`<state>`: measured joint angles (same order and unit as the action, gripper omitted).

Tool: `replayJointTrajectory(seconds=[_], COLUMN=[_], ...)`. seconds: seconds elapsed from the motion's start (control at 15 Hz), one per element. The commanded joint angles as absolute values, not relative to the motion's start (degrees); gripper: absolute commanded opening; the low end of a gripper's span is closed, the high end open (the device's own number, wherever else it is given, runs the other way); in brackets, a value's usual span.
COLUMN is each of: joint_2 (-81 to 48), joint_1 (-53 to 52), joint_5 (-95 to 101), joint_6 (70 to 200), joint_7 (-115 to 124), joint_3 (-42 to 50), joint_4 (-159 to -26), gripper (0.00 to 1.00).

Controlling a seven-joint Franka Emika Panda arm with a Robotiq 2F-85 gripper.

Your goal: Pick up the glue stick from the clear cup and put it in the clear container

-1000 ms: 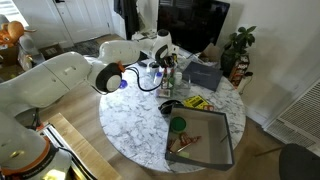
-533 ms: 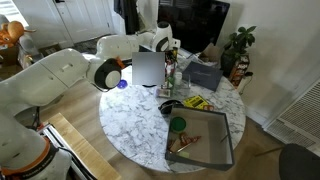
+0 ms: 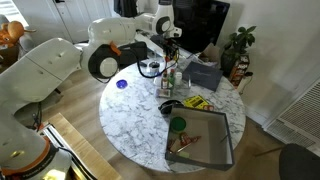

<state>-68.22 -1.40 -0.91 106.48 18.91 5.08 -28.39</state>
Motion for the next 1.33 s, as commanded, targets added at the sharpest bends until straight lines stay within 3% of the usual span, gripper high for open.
replayJointTrajectory(seconds=[0.0, 0.47, 1.27], joint_2=[-65.1, -64.1, -72.3], joint_1=[-2.4, -2.2, 6.9], joint_5=[3.2, 8.3, -1.7], joint_6=[96.4, 80.5, 102.1], joint_7=[18.3, 11.1, 9.2], joint_3=[8.7, 12.3, 6.2], joint_4=[-29.8, -29.5, -28.6], gripper=[0.24, 0.24, 0.24])
